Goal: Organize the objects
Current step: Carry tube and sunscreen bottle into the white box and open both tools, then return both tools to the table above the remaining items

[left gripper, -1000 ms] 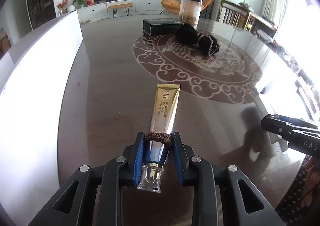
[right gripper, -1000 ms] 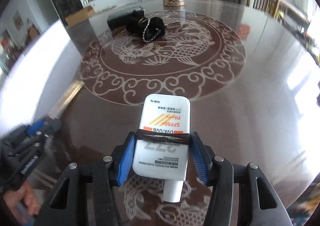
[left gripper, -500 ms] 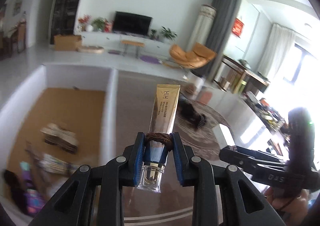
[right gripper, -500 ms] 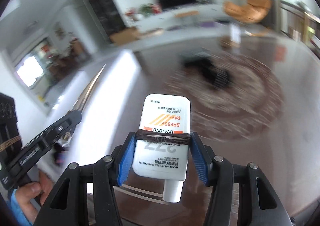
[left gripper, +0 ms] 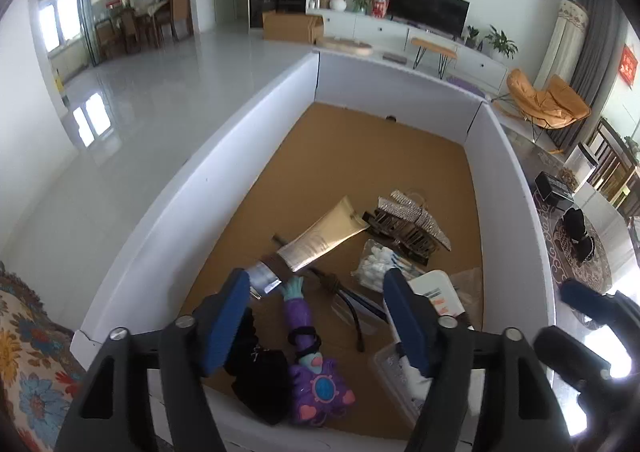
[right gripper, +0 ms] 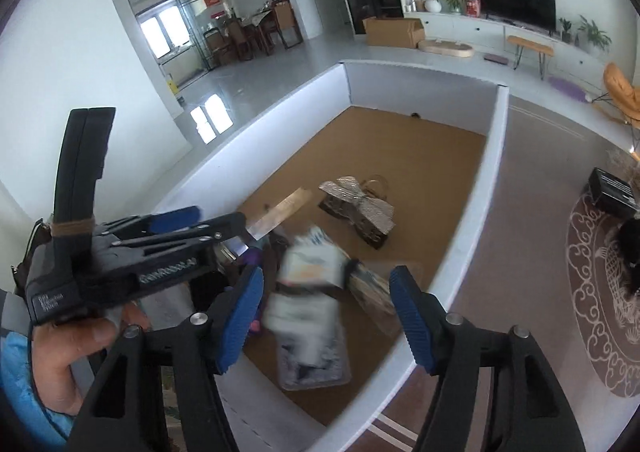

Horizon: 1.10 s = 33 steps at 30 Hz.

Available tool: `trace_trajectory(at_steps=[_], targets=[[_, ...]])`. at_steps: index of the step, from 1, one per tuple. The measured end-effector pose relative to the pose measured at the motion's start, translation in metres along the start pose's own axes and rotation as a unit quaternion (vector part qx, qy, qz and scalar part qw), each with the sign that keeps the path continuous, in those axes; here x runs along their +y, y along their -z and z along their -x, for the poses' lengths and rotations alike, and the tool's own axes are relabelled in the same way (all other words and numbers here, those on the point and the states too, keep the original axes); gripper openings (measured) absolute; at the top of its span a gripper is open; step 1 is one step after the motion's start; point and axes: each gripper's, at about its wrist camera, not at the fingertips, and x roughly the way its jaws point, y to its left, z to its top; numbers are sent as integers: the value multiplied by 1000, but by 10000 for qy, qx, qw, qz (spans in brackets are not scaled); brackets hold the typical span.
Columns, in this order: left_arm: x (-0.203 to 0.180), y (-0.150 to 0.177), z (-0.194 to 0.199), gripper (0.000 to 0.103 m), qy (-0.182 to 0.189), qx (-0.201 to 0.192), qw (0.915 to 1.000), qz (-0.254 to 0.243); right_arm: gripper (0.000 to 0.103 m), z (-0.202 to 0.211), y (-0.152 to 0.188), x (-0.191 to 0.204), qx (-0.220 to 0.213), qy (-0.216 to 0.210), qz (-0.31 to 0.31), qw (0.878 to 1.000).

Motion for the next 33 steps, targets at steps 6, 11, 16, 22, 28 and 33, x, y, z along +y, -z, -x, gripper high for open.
trace_trajectory(at_steps=[6, 11, 16, 22, 28, 33], targets=[[-77, 0, 31, 76, 435, -532, 9956, -636, 102, 63, 42, -69, -1006, 1213, -319, 9870], [-168, 18, 63, 96, 1595, -621, 9754, -1393, 103, 96, 105, -172, -1210, 2764, -1156, 9464], [-252, 51, 69, 102, 2421, -284, 9474, -2072, 103, 107, 167, -254, -614, 3947, -1793, 8991], [-304, 83, 1, 102, 2190, 30, 9553, -1987, 103, 109, 190, -297, -244, 3739, -2738, 8858], [-314, 84, -49, 101, 1795, 286, 9641, -1937, 103, 95, 179, -290, -29, 3752, -2509, 8923], [-319, 83, -70, 101, 1361, 360, 9697, -1996, 103, 92, 187, -295, 46, 3561, -2668, 8956]])
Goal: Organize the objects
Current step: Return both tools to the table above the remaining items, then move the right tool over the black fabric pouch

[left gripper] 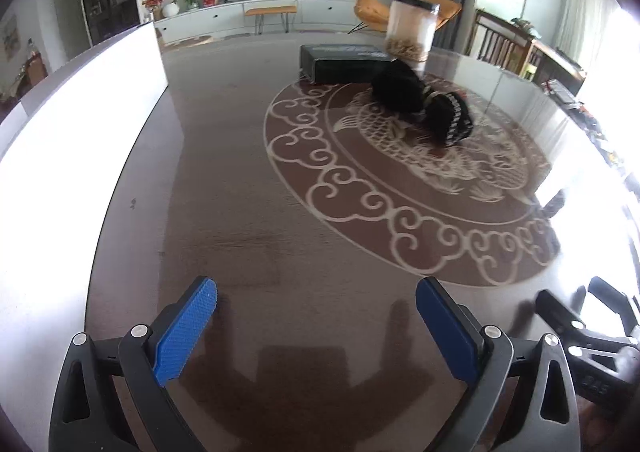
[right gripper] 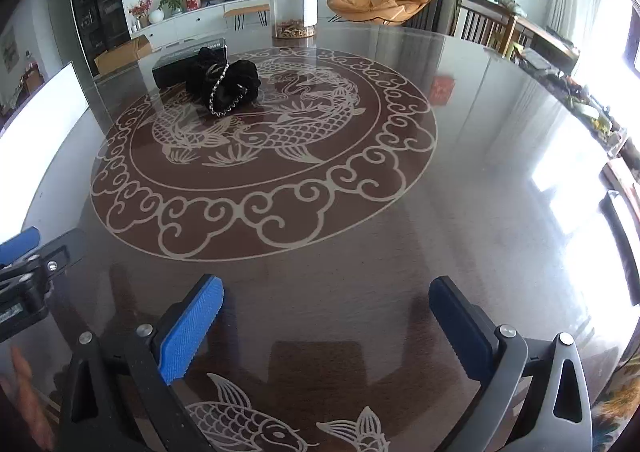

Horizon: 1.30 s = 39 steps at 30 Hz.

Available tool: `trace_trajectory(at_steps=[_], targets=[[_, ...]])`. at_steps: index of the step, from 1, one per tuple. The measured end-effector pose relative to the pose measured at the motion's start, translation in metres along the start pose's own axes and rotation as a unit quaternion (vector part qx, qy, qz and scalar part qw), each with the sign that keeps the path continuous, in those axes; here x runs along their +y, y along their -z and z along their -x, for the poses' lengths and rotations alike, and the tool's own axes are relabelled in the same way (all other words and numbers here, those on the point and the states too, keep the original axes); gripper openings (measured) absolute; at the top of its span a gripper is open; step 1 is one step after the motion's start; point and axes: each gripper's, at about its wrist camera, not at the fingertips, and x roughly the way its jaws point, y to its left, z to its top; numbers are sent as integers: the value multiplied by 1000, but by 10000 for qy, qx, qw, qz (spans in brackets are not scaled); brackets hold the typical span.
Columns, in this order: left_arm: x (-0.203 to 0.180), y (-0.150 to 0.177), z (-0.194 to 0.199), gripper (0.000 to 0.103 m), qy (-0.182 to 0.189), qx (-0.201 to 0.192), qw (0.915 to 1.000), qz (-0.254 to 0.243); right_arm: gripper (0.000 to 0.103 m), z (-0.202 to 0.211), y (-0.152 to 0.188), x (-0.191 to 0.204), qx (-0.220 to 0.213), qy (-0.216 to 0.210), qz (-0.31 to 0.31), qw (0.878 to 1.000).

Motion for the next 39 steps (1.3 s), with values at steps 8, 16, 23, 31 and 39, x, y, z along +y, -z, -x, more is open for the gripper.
trace_trajectory(at_steps=[8, 16, 23, 31, 39], targets=[[-6, 2, -9, 103, -69, 36, 9997, -219, 103, -2, 1, -1, 11, -3, -101, 9999], [-7, -1, -12, 103, -59, 18, 9997, -217, 103, -2, -1, 1, 6, 13, -124, 9999], [-7, -1, -11, 103, -60, 20, 9997, -216, 103, -3, -1, 0, 7, 20, -128, 9999], [-7, -1, -11, 103, -60, 20, 9998, -214, 103, -2, -1, 0, 1, 21, -129, 9999], [-8, -1, -12, 103, -60, 20, 9998, -213, 103, -4, -1, 0, -2, 25, -133, 9999]])
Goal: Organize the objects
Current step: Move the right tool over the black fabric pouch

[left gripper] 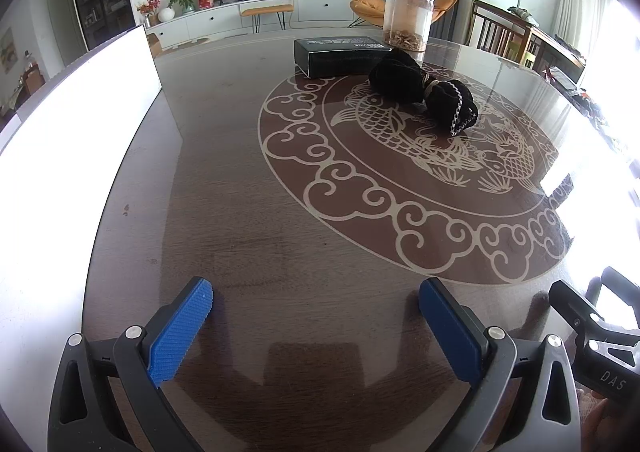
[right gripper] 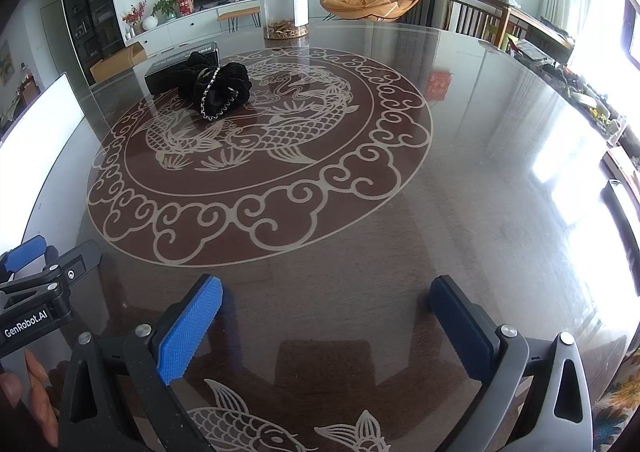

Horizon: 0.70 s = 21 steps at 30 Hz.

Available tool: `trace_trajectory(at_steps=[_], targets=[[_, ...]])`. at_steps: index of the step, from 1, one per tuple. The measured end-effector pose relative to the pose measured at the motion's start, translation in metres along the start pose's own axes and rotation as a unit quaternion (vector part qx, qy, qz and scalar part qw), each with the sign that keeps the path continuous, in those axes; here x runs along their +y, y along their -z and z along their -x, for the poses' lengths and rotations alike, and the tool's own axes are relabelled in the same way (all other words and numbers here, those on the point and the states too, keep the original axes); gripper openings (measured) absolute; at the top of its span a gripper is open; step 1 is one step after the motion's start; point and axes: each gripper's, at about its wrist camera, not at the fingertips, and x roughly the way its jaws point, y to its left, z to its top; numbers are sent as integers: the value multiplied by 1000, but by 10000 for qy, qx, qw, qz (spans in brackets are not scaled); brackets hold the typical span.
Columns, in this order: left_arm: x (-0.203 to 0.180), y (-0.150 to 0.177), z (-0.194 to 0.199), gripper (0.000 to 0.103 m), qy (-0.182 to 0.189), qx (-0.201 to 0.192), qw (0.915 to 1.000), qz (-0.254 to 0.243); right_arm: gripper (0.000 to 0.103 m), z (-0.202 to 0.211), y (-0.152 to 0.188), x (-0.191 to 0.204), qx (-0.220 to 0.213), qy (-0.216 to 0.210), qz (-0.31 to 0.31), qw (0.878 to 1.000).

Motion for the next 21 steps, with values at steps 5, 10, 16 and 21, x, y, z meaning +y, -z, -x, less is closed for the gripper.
trace_trajectory(at_steps=[5, 10, 16, 21], targets=[[0, 0, 0, 103, -1, 0, 10000, 1, 103, 0, 0, 0, -1, 2, -3, 10000], [0, 0, -1, 103, 1, 0, 10000, -2, 103, 0, 0, 0, -1, 3, -2, 10000], [2, -2, -1, 103, 48, 47, 10000, -36, 103, 0, 0, 0, -1, 13, -10, 10000], [2, -3, -3, 103, 33, 37, 10000, -26, 103, 0, 1, -1, -4, -2, -16, 10000]])
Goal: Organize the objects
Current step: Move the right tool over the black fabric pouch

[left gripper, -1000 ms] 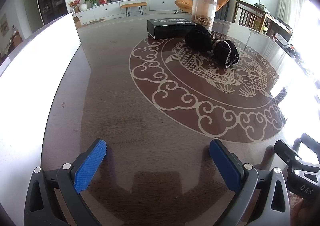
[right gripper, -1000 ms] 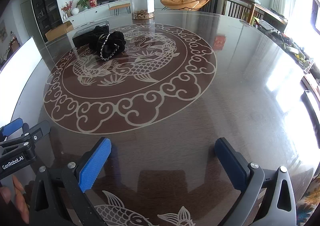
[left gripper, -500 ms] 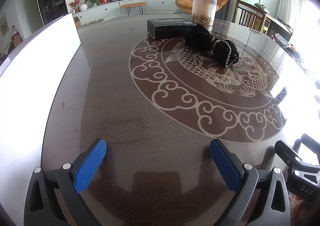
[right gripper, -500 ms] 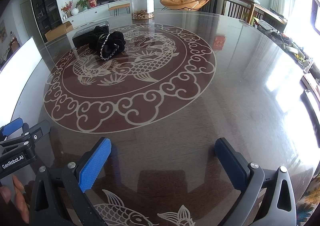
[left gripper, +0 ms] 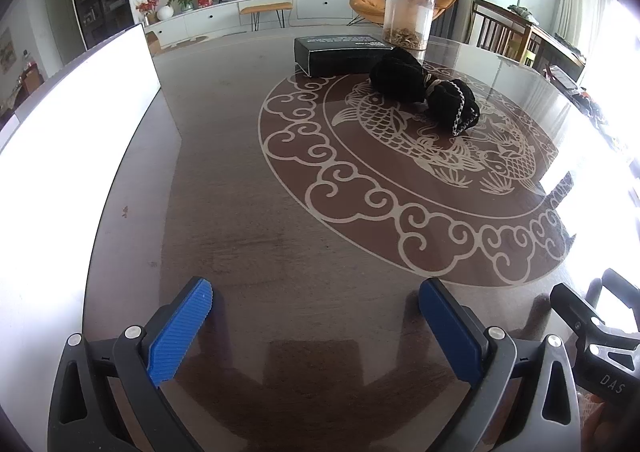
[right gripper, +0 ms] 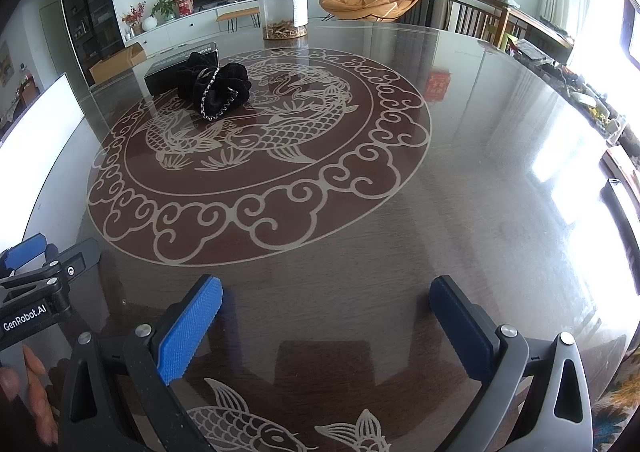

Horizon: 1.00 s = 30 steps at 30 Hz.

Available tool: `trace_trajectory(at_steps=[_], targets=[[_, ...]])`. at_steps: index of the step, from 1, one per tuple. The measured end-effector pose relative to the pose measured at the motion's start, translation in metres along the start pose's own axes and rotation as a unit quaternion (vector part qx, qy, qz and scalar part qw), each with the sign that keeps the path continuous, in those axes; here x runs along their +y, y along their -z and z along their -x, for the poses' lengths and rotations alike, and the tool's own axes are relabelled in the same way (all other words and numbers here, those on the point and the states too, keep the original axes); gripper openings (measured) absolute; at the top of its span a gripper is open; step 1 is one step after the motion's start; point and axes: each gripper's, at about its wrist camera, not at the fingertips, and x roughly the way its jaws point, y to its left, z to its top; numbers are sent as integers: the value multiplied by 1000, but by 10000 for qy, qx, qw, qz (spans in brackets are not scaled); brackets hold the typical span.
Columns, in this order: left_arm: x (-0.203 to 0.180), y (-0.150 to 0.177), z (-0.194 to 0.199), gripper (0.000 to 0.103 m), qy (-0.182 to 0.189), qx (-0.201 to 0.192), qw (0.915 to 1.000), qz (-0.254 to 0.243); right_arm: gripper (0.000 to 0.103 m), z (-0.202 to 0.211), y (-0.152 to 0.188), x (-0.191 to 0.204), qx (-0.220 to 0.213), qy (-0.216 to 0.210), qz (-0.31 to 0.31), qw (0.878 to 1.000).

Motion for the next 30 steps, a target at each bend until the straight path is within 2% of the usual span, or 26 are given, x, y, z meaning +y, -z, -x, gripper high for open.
trace_trajectory(at_steps=[8, 11, 14, 17, 19, 21, 22, 23, 24, 25, 26, 27, 30], targets=[[0, -1, -1, 103, -23, -25, 10000, 29, 103, -1, -3, 5, 8, 19, -68, 10000], [0, -1, -1, 103, -21, -25, 10000, 23, 103, -17, -30, 19, 19, -478, 431, 9979], [0, -1, -1, 103, -21, -26, 10000, 25, 103, -34, -76, 37, -205, -432, 1001, 9938], [0, -1, -1, 103, -21, -25, 10000, 24, 103, -45, -120, 62, -498, -734, 1448, 9855], [0, 0, -1, 103, -21, -25, 10000, 25, 103, -62, -139, 87, -304, -1011, 1893, 9762], [0, 0, -1, 103, -20, -26, 10000, 26, 103, -84, -151, 111, 78, -1045, 2229, 9692], [0, 0, -1, 103, -21, -26, 10000, 25, 100, -89, -153, 115, 146, -1045, 2288, 9677], [0, -1, -2, 103, -21, -27, 10000, 25, 85, -94, -154, 120, 201, -1034, 2358, 9661], [0, -1, -2, 103, -21, -26, 10000, 26, 76, -95, -154, 123, 173, -1080, 2366, 9654], [0, -1, -2, 103, -20, -27, 10000, 26, 45, -93, -154, 121, 134, -1211, 2227, 9672], [0, -1, -2, 103, -21, -28, 10000, 26, 41, -92, -155, 116, 204, -1326, 2019, 9702], [0, -1, -2, 103, -21, -28, 10000, 26, 40, -90, -153, 108, 229, -1375, 1733, 9750], [0, -1, -2, 103, -19, -27, 10000, 26, 40, -77, -136, 78, 138, -1159, 1237, 9854]])
